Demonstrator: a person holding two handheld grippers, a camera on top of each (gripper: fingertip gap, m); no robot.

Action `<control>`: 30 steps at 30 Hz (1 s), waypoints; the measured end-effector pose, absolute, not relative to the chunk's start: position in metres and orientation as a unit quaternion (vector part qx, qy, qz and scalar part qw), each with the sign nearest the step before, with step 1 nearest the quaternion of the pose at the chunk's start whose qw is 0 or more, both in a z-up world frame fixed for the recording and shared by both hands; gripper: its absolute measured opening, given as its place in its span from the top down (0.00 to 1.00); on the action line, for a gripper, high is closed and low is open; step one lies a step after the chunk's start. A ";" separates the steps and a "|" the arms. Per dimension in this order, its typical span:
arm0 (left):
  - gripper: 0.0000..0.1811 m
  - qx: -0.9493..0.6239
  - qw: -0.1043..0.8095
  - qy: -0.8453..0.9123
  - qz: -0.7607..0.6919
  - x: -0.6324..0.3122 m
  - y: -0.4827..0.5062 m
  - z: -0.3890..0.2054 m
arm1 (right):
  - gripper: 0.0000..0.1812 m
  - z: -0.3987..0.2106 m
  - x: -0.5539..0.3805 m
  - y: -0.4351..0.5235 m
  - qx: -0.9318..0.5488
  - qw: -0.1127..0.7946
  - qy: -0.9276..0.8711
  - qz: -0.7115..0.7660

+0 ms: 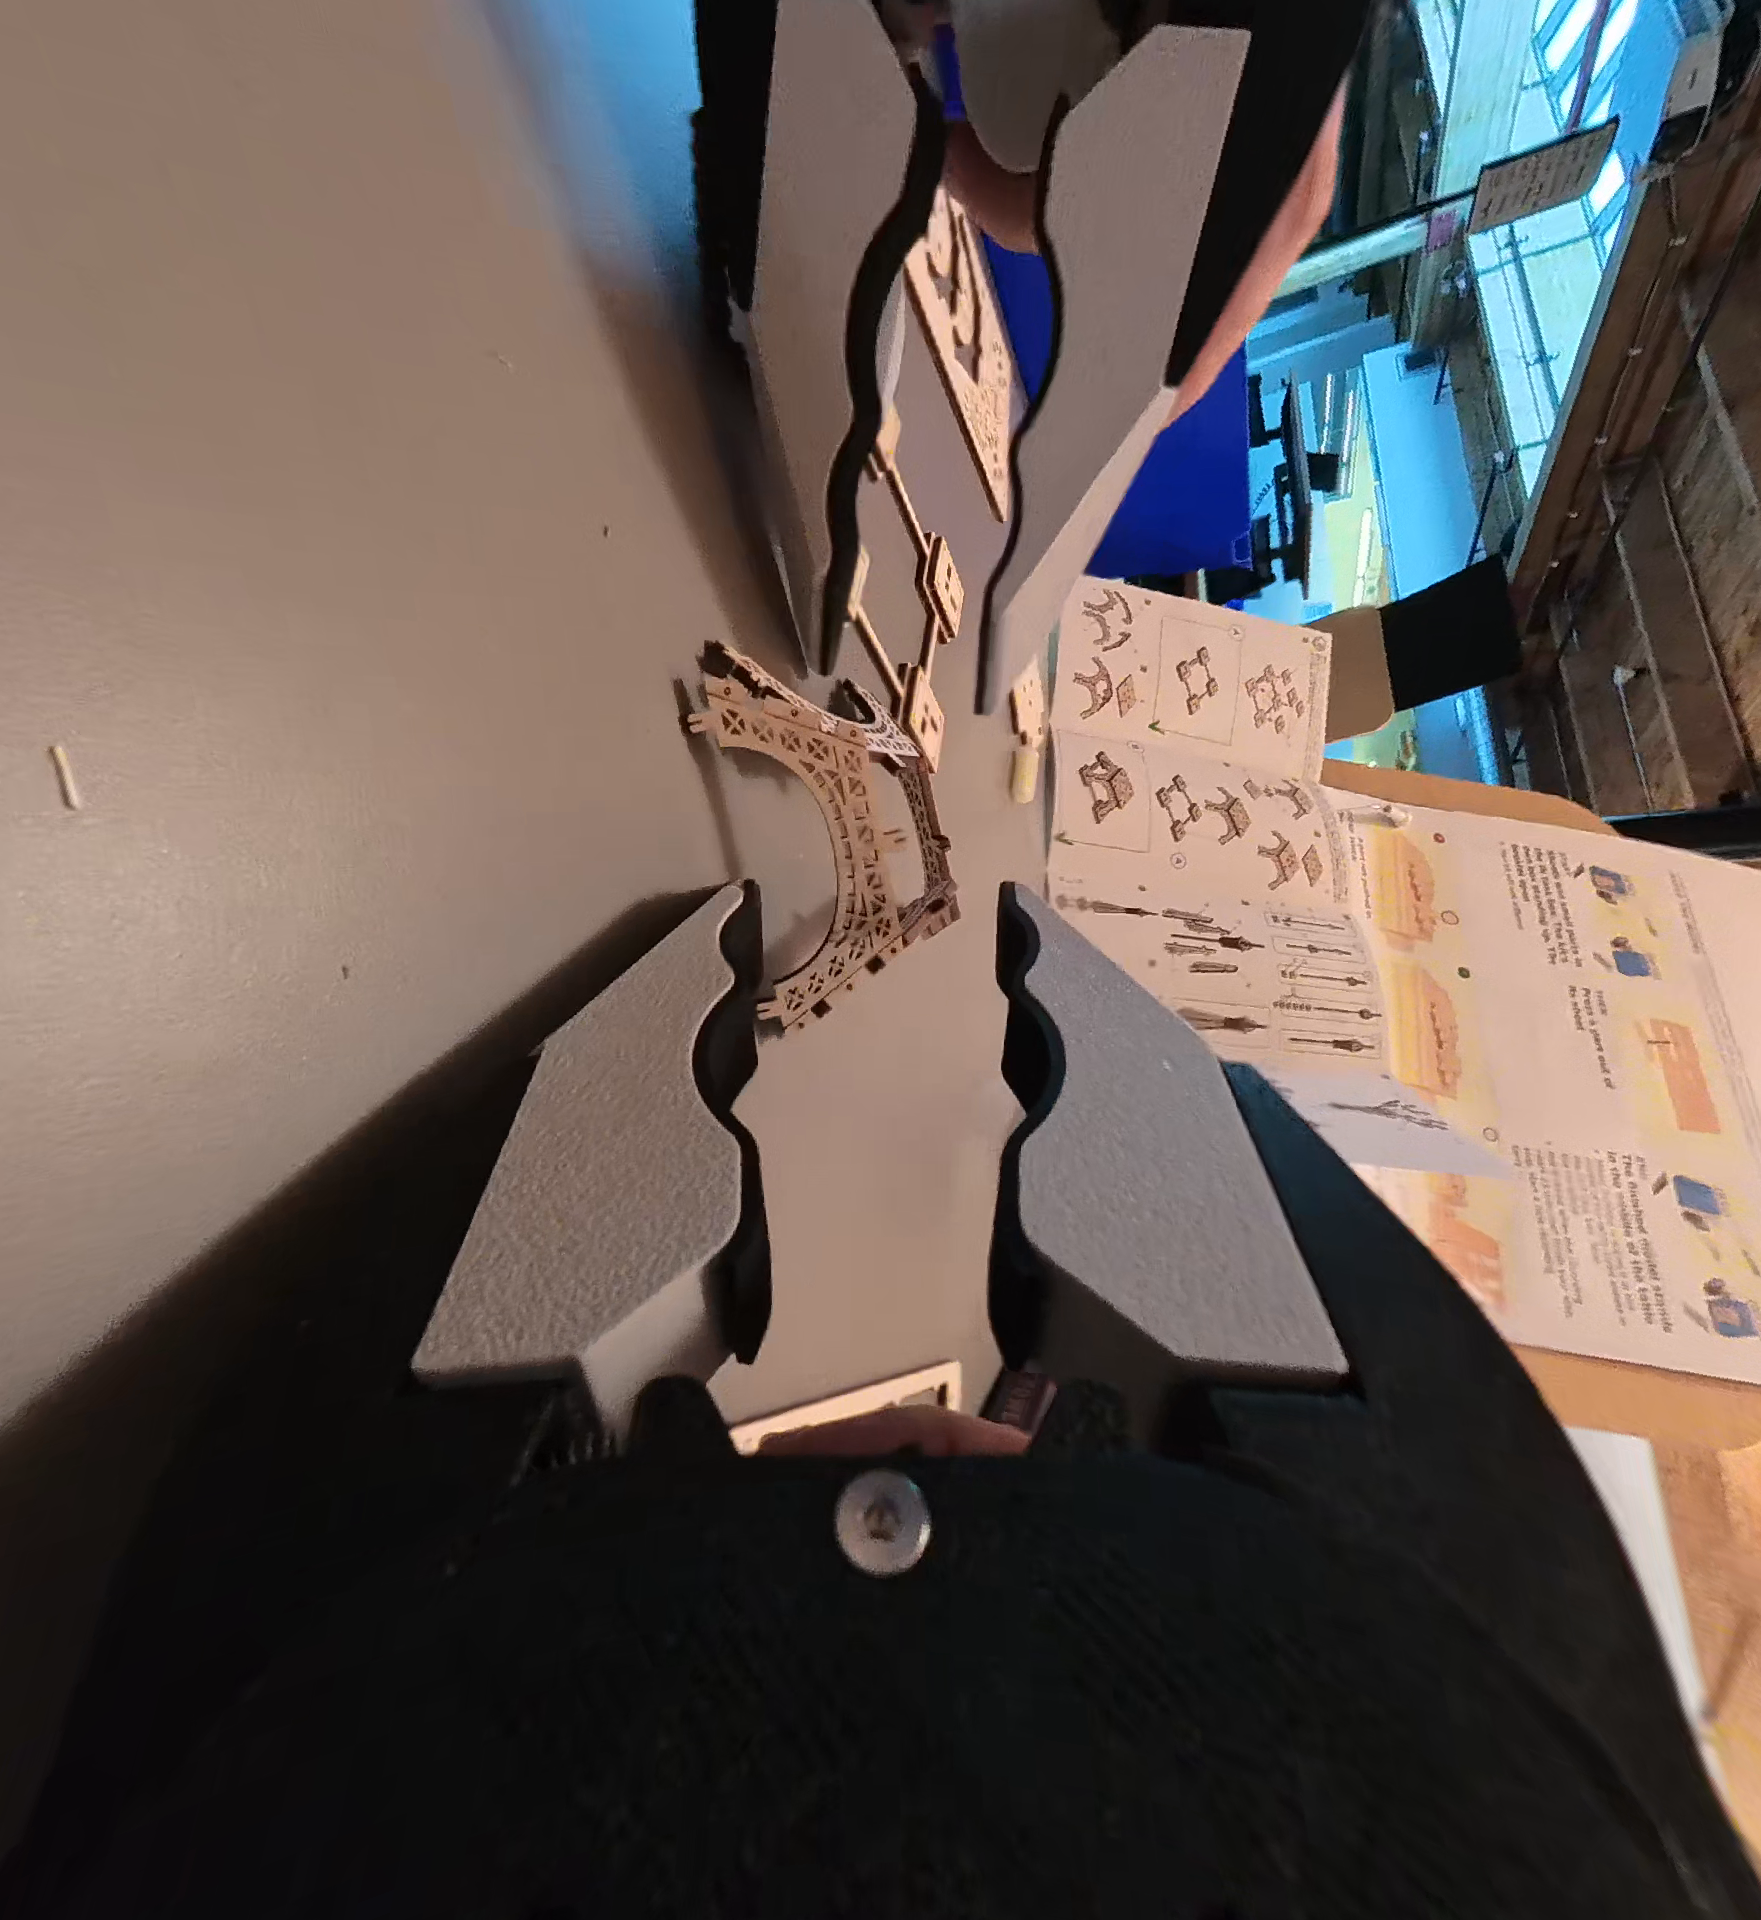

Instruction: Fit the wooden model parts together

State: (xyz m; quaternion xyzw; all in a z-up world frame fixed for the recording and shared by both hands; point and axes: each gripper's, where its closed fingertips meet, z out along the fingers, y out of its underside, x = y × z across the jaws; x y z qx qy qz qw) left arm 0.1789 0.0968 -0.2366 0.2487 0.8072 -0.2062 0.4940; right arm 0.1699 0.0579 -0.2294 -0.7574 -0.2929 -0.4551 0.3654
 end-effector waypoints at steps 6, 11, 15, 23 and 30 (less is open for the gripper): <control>0.84 0.245 0.438 0.840 -0.206 0.183 0.092 -0.244 | 0.77 -0.232 0.180 0.039 -0.791 0.411 -0.227 -0.392; 0.79 0.233 0.368 0.875 -0.212 0.190 0.087 -0.244 | 0.80 -0.236 0.184 0.029 -0.811 0.429 -0.193 -0.348; 0.77 0.246 0.325 0.886 -0.222 0.188 0.074 -0.245 | 0.84 -0.242 0.185 0.026 -0.820 0.420 -0.196 -0.336; 0.85 0.240 0.171 0.929 -0.222 0.187 0.065 -0.253 | 0.85 -0.245 0.191 0.019 -0.826 0.425 -0.181 -0.322; 0.93 0.261 0.184 0.931 -0.179 0.200 0.055 -0.262 | 0.94 -0.253 0.199 0.014 -0.828 0.402 -0.188 -0.342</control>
